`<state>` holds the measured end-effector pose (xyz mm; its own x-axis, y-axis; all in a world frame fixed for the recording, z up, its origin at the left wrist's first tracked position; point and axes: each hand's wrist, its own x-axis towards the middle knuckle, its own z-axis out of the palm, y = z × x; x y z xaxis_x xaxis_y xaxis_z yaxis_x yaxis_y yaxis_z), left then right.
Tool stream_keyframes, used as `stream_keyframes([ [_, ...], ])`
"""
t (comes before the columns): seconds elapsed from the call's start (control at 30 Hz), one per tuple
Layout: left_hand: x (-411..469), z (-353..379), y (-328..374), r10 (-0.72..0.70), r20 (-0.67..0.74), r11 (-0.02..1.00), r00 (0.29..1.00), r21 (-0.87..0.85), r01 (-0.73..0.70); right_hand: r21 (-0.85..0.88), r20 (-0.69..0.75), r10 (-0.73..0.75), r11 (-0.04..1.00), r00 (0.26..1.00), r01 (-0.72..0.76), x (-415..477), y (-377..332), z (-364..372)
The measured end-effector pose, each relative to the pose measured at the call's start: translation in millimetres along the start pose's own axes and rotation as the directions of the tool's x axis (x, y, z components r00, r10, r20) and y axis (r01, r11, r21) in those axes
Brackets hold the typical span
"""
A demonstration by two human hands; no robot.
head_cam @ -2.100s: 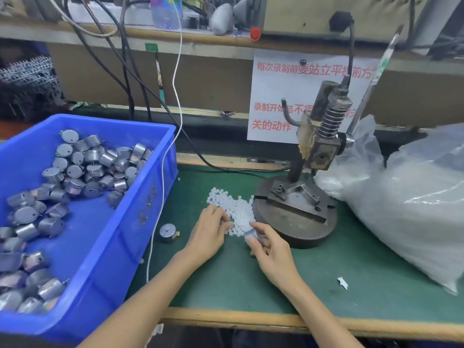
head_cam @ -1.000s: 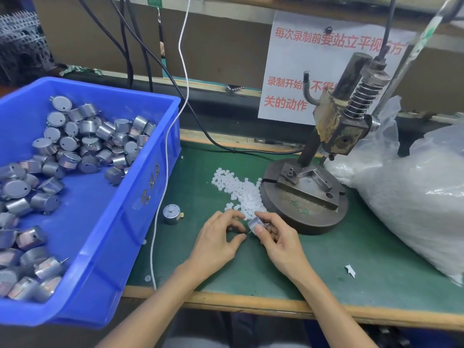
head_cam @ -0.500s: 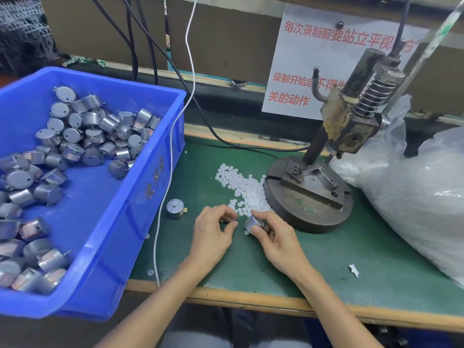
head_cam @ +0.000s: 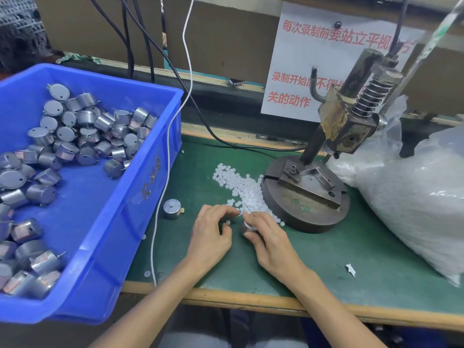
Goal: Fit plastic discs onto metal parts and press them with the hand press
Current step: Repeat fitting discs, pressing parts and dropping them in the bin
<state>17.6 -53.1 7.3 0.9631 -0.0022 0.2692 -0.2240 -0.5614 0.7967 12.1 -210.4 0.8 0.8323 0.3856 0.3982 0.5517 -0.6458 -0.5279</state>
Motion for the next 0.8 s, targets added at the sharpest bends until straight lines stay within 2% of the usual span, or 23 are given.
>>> stream_keyframes([
  [0.17,0,1,-3,0.0,-0.014,1.0,1.0,0.012,0.0,-0.086,-0.009,-0.032,0.996,0.999,0.031,-1,2,4],
  [0.3,-2,0,0,0.043,-0.018,0.999,0.999,0.026,-0.042,-0.035,-0.014,-0.016,0.999,1.0,0.016,-1,2,4],
  [0.37,-6,1,3,0.13,0.013,0.99,0.991,0.049,-0.13,0.026,-0.03,0.058,0.998,0.998,-0.057,-4,2,4],
  [0.4,-8,2,5,0.179,0.031,0.982,0.983,0.06,-0.181,0.112,-0.065,0.145,0.984,0.987,-0.137,-5,0,4],
  [0.43,-9,4,8,0.21,0.046,0.975,0.977,0.059,-0.212,0.258,-0.098,0.269,0.937,0.958,-0.237,-4,-2,3],
  [0.47,-9,6,11,0.221,0.056,0.974,0.974,0.045,-0.224,0.464,-0.109,0.416,0.824,0.903,-0.324,-2,-5,2],
  [0.53,-5,13,21,0.239,0.055,0.971,0.969,-0.021,-0.238,0.834,-0.034,0.647,0.438,0.762,-0.335,2,-9,-6],
  [0.57,-2,18,28,0.251,0.05,0.967,0.967,-0.062,-0.248,0.919,0.028,0.703,0.261,0.71,-0.295,3,-10,-12],
  [0.6,2,23,37,0.254,0.054,0.963,0.966,-0.102,-0.248,0.95,0.074,0.731,0.156,0.679,-0.272,4,-9,-18],
  [0.67,13,36,54,0.24,0.065,0.962,0.969,-0.148,-0.229,0.962,0.097,0.757,0.095,0.646,-0.254,6,-8,-32],
  [0.8,44,62,82,0.209,0.036,0.968,0.977,-0.149,-0.202,0.963,0.063,0.789,0.113,0.611,-0.244,15,3,-62],
])
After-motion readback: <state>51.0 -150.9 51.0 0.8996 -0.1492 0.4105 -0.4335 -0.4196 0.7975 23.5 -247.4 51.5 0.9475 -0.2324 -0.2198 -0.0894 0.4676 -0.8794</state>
